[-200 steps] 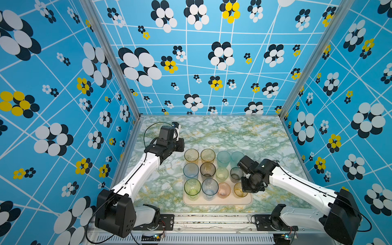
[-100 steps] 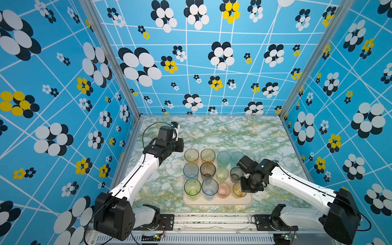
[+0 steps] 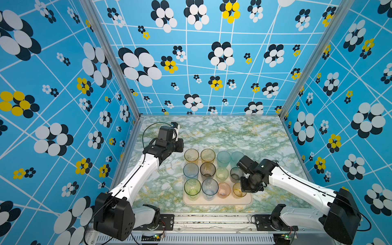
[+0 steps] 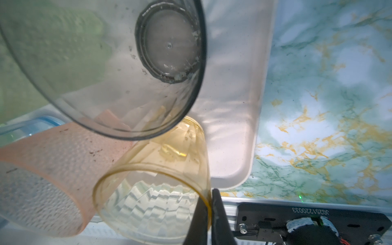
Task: Place the glasses into the tray
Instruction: Place the glass on the tray.
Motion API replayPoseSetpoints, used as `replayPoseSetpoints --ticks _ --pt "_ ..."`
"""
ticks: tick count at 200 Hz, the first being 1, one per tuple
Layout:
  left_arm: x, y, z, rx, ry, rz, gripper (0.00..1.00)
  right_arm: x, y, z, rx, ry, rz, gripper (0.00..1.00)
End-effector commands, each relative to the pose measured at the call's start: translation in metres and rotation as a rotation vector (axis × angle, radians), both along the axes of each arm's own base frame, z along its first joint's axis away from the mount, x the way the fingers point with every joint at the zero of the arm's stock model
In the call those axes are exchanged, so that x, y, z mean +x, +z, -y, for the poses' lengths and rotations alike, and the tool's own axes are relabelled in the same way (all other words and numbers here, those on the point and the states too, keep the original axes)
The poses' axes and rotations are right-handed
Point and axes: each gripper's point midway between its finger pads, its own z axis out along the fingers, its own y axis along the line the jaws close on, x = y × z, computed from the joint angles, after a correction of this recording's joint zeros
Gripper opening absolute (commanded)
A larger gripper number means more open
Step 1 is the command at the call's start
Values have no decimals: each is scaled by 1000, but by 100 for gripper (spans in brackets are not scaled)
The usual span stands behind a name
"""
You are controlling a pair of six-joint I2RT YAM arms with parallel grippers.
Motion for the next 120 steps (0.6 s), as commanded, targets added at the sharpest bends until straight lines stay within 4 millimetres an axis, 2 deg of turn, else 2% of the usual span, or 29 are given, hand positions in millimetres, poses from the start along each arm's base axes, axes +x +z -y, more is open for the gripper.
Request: replayPoseSetpoints --ticks 1,120 --pt "-1 6 -5 19 5 19 17 -5 -10 1 -15 15 -24 0" --pt "-2 5 -6 21 7 18 18 -5 -10 1 -15 15 -24 0"
